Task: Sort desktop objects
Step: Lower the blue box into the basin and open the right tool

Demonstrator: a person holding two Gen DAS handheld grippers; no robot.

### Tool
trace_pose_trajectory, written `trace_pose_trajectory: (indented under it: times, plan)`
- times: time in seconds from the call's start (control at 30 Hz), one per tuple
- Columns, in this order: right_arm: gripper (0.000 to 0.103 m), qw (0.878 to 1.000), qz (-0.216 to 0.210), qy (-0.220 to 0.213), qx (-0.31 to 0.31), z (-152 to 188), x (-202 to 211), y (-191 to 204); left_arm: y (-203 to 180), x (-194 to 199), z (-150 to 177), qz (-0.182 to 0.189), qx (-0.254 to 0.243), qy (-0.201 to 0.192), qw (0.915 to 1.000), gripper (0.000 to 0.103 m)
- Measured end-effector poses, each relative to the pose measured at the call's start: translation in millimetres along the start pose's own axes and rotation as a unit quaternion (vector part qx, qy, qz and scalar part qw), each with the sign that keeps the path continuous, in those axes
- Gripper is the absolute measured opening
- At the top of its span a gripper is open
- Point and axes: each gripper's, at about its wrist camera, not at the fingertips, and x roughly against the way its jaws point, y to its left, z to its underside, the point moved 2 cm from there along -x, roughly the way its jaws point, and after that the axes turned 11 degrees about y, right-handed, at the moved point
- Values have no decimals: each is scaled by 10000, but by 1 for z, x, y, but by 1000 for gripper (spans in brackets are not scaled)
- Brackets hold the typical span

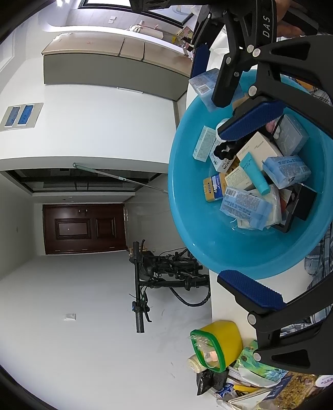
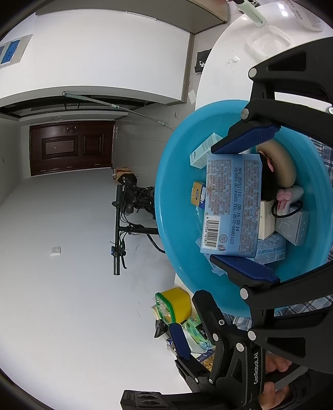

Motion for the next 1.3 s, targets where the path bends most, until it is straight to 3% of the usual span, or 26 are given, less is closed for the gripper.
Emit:
trace_pose_trajectory:
  times: [1.3]
  plan:
    - [74,10000,-28,29,74,-1,-5,5,4,1,-1,51,26,-2,10000,103]
